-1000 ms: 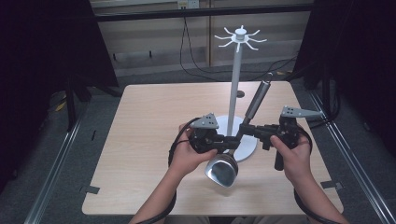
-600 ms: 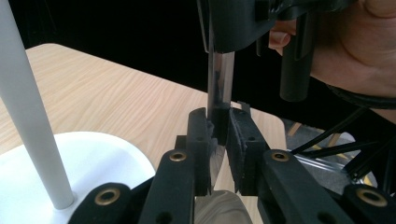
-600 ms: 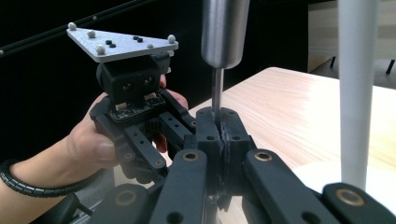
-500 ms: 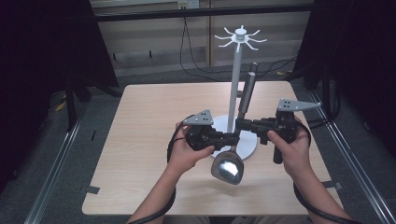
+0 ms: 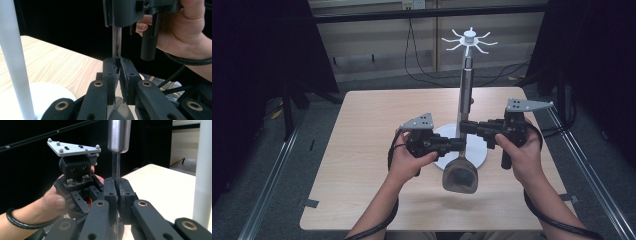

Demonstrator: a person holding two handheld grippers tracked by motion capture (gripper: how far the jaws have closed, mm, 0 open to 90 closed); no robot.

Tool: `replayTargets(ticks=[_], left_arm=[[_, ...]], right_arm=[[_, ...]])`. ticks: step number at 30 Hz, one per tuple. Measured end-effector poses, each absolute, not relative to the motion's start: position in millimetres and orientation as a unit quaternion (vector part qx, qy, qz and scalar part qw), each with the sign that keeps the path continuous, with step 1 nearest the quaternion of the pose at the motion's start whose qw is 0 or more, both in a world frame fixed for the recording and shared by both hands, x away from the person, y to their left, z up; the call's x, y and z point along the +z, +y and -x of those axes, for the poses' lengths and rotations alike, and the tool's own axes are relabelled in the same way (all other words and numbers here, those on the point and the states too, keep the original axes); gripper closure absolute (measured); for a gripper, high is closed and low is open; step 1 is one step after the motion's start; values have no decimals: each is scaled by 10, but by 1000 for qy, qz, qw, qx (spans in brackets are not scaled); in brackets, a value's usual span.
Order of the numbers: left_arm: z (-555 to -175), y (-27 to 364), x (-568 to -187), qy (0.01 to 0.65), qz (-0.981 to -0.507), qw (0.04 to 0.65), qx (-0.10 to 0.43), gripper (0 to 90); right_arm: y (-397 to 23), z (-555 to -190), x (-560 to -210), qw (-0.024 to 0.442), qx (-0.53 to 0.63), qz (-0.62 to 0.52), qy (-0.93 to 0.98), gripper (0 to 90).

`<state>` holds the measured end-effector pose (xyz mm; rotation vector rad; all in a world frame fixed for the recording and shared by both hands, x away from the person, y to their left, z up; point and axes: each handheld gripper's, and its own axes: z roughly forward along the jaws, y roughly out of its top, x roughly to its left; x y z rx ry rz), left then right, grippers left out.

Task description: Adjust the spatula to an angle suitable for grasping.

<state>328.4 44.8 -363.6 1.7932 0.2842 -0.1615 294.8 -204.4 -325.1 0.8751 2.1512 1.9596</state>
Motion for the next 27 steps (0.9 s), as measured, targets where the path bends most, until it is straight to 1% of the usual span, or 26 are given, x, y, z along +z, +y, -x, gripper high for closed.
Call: replayTargets(ticks=[10, 27], left_arm=[[-3311, 466, -3579, 127, -777, 613, -62, 839], [-3358, 445, -3622, 135, -781, 607, -56, 841]], right_arm=[[-2012, -2985, -3193, 58, 645, -288, 705, 860], [-2015, -3029, -3266, 65, 645, -298, 700, 850]])
